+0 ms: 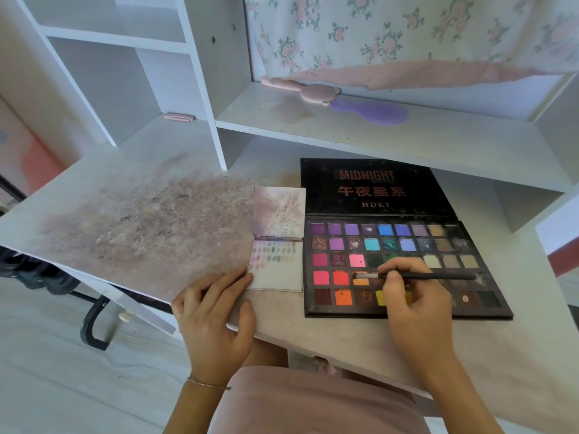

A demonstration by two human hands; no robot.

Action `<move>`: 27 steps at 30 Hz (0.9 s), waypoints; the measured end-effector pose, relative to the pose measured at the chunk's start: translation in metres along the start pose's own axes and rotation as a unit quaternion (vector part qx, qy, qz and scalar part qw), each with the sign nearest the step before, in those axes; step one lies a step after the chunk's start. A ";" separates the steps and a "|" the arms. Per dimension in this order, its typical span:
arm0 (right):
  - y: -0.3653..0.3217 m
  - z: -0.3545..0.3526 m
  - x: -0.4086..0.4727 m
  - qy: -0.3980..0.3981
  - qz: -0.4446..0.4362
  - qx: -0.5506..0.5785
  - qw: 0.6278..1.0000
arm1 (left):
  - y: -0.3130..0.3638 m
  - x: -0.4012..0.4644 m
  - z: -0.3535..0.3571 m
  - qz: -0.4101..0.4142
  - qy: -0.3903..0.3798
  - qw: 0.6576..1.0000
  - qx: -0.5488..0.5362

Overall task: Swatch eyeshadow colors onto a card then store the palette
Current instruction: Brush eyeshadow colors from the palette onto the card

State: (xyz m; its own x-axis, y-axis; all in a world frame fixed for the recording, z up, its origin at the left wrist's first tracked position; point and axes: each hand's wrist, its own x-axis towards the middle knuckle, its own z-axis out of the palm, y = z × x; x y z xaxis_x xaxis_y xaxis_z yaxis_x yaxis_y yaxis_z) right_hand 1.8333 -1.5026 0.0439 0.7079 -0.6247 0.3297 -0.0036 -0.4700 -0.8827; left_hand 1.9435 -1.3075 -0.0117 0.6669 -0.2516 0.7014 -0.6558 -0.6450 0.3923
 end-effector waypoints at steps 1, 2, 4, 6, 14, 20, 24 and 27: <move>-0.002 0.006 0.000 -0.007 -0.001 0.004 1.000 | 0.000 0.000 0.000 0.000 -0.001 1.000 -0.001; -0.005 0.013 0.000 -0.018 0.001 0.009 1.000 | 0.001 0.000 0.000 -0.001 -0.002 1.000 -0.001; -0.011 0.029 0.000 -0.044 -0.001 0.016 0.999 | 0.001 0.000 -0.001 0.000 -0.003 1.000 -0.001; -0.018 0.044 0.001 -0.064 -0.013 0.014 0.998 | 0.000 0.001 -0.001 0.004 -0.003 1.000 -0.003; -0.028 0.081 0.010 -0.102 -0.033 -0.013 0.994 | 0.001 0.000 0.000 -0.001 -0.007 1.000 0.002; -0.027 0.082 0.011 -0.114 -0.018 -0.028 0.993 | -0.002 -0.001 0.002 0.004 -0.006 1.000 -0.007; -0.028 0.083 0.011 -0.117 -0.011 -0.031 0.993 | -0.003 -0.001 0.003 0.007 -0.010 1.000 -0.010; -0.028 0.084 0.010 -0.126 -0.009 -0.042 0.991 | -0.004 -0.001 0.003 0.008 -0.011 1.000 -0.011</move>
State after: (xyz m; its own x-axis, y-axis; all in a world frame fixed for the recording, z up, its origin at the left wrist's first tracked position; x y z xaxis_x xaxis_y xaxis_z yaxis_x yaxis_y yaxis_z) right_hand 1.9005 -1.4433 0.0440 0.8617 -0.4462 0.2415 -0.0416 -0.5364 -0.8429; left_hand 1.9464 -1.3073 -0.0157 0.6633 -0.2777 0.6949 -0.6741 -0.6250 0.3937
